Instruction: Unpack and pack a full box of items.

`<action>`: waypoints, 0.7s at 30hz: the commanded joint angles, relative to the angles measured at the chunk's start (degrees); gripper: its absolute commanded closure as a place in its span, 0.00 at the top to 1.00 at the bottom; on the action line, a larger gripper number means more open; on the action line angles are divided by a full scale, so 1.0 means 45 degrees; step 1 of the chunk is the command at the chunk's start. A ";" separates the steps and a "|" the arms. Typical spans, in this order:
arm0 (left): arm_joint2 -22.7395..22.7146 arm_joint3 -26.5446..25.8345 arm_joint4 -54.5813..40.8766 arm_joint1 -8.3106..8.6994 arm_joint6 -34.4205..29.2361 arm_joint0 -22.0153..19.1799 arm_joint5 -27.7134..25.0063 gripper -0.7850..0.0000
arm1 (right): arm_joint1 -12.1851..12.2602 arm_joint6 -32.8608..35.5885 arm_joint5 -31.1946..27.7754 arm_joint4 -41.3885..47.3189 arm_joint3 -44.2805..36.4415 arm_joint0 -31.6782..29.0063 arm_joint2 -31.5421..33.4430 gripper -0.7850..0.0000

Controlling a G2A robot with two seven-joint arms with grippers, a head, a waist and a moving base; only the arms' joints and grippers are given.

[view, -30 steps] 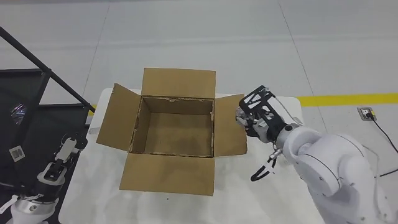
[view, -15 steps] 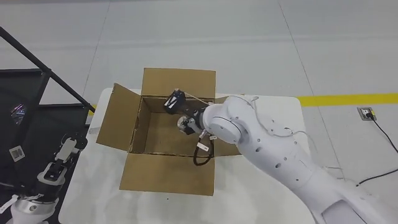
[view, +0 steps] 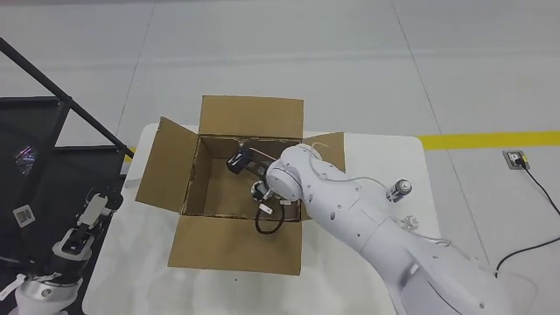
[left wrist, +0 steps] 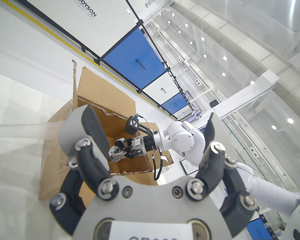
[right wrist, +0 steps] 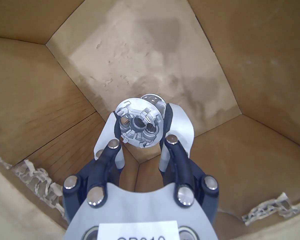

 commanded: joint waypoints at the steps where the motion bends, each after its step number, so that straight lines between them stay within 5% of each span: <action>1: 0.0000 0.0000 0.0000 0.0000 0.0000 0.0000 0.0000 1.00 | -0.0221 -0.0142 -0.0169 0.0095 0.0523 0.0072 0.0001 0.49; 2: 0.0000 0.0000 0.0000 0.0000 0.0000 0.0000 0.0000 1.00 | -0.0330 -0.0190 -0.0280 0.0106 0.0768 0.0127 -0.0003 0.71; 6: 0.0000 0.0000 0.0000 0.0000 0.0000 0.0000 0.0000 1.00 | -0.0659 -0.0277 -0.0484 0.0061 0.1475 0.0375 0.0030 0.73; 11: 0.0000 0.0000 0.0000 0.0000 0.0000 0.0000 0.0000 1.00 | -0.0787 -0.0330 -0.0818 0.0093 0.1789 0.0738 0.0292 0.98; 16: 0.0000 0.0000 0.0000 0.0000 0.0000 0.0000 0.0000 1.00 | -0.0373 -0.0651 -0.1493 0.0441 0.1414 0.1367 0.1149 1.00; 21: 0.0000 0.0000 0.0000 0.0000 0.0000 0.0000 0.0000 1.00 | 0.0838 -0.0479 -0.2187 0.0599 -0.0230 0.1506 0.2676 1.00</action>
